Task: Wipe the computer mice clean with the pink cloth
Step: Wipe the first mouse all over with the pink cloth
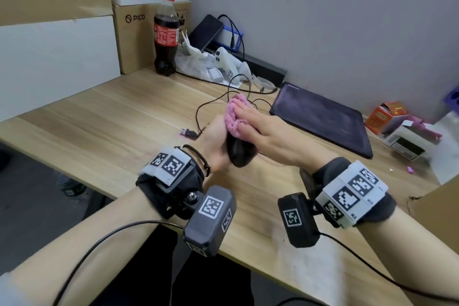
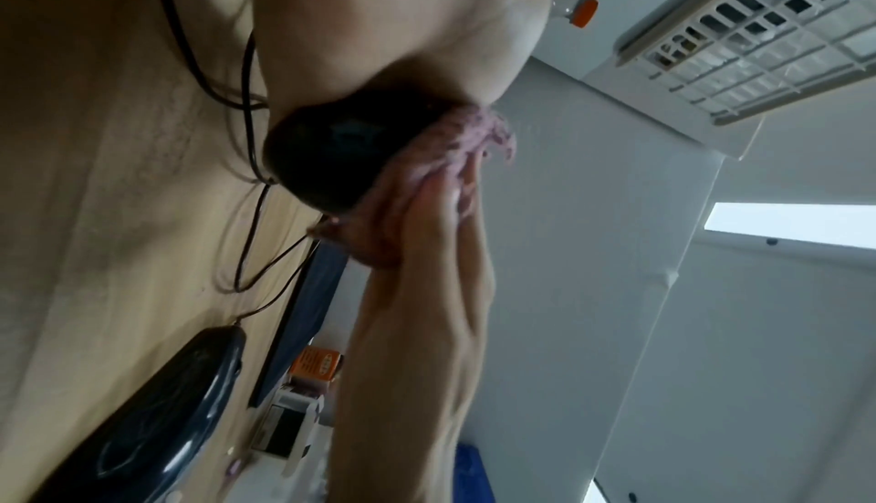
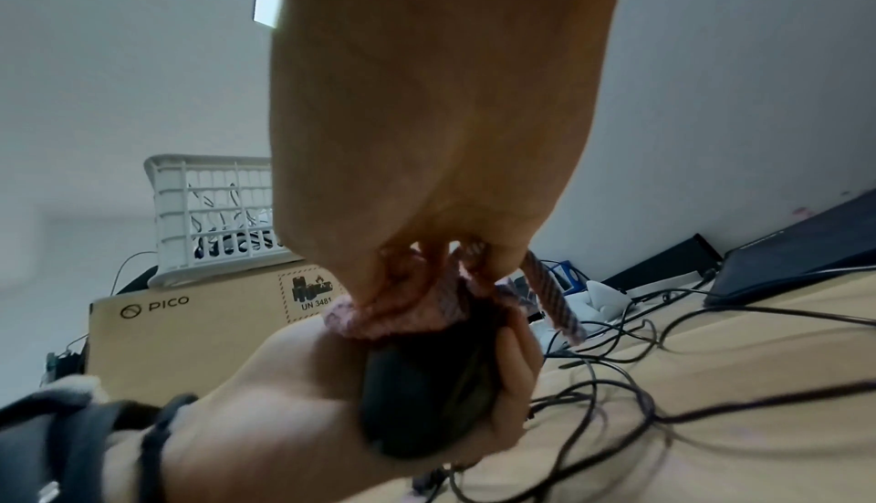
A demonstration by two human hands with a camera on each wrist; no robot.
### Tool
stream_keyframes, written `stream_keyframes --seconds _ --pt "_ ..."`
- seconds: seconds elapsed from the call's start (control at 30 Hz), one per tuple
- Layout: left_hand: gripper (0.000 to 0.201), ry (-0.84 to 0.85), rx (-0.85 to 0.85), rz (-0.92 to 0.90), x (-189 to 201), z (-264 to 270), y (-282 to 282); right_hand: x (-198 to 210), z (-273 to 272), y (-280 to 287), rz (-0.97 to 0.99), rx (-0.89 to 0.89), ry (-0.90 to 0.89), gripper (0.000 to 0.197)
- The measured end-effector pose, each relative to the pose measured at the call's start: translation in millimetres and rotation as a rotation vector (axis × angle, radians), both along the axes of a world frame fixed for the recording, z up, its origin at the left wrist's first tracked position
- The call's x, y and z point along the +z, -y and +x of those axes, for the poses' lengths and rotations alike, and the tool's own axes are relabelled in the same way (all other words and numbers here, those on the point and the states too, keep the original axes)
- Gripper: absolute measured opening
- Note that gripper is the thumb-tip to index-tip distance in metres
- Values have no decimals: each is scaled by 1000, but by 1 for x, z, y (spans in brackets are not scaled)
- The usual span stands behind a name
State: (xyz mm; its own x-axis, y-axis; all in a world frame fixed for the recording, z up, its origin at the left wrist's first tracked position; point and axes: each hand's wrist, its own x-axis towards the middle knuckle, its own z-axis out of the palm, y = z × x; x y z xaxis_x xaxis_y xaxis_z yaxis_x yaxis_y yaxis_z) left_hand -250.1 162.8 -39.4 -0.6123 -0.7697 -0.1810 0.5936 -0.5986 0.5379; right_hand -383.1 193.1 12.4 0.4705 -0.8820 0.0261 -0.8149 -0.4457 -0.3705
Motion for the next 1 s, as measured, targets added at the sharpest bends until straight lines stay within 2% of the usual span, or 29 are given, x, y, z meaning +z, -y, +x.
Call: stream_keyframes --seconds 0.13,0.27,0.33,0.43,0.63,0.67,0.73,0.83,0.9,1.0 --pt "38 146 -26 -79 -1 -3 -4 3 0 16 -19 -89 55 41" --pt "52 229 -53 -111 2 2 -4 6 -11 22 -103 -153 122 28" --pt "54 242 -66 -110 0 4 -6 5 -18 23 -72 -162 118 34" --pt "50 220 -100 -73 -4 5 -11 4 -25 21 -57 -197 162 26" --pt "53 169 -77 64 -9 2 -10 4 -28 27 -346 -315 290 25" --pt "55 161 -62 71 -10 1 -7 7 -26 23 -362 -273 324 25" --pt "61 161 -13 41 -12 -1 -4 8 -18 12 -350 -67 326 29" --pt "67 144 36 31 -9 -2 -5 1 -6 -5 -293 229 91 44" --pt "76 178 26 26 -6 0 -6 0 -5 -6 -248 247 -49 51" --pt "86 297 -67 -91 -3 2 -5 8 -11 -1 -261 252 -47 47"
